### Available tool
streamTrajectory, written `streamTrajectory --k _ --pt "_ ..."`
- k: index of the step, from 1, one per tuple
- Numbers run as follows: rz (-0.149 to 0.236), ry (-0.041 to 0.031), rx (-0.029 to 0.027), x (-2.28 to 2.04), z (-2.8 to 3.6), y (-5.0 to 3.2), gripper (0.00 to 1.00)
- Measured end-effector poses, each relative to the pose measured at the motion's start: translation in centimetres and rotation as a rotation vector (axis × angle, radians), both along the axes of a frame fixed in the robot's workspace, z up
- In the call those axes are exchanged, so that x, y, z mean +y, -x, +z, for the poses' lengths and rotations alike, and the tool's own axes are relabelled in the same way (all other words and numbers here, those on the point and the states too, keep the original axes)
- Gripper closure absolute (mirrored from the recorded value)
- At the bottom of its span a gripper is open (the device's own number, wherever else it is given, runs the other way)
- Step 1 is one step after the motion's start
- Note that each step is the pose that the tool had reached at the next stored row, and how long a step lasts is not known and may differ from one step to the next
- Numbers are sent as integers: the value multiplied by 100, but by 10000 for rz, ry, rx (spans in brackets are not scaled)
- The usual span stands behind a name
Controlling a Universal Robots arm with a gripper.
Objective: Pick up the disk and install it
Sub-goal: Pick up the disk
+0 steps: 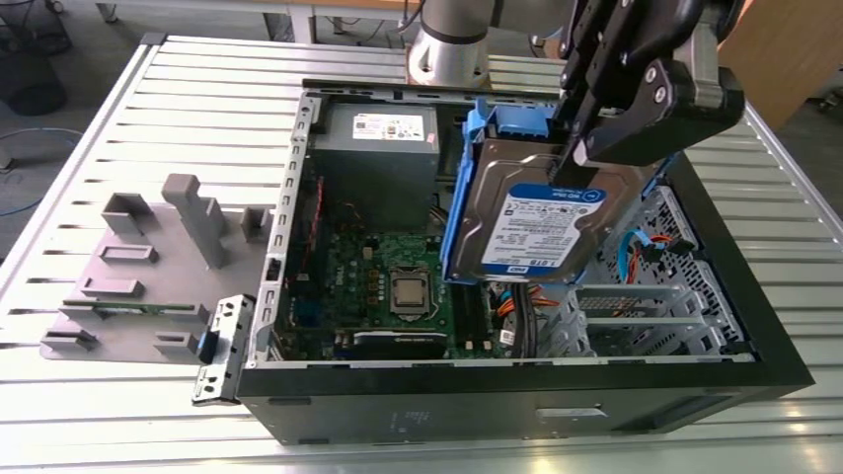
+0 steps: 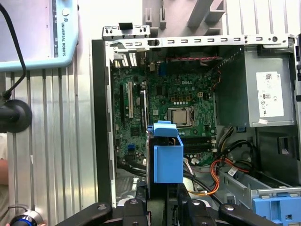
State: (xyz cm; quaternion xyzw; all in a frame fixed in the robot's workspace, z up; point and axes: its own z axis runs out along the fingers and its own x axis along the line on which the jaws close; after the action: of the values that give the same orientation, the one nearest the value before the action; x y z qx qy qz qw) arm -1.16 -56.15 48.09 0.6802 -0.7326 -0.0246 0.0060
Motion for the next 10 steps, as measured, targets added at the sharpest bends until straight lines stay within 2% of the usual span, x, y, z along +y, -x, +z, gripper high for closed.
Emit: streamTrajectory --k 8,10 --pt "-2 2 1 1 1 -191 65" --pt "-1 1 1 1 0 -217 65"
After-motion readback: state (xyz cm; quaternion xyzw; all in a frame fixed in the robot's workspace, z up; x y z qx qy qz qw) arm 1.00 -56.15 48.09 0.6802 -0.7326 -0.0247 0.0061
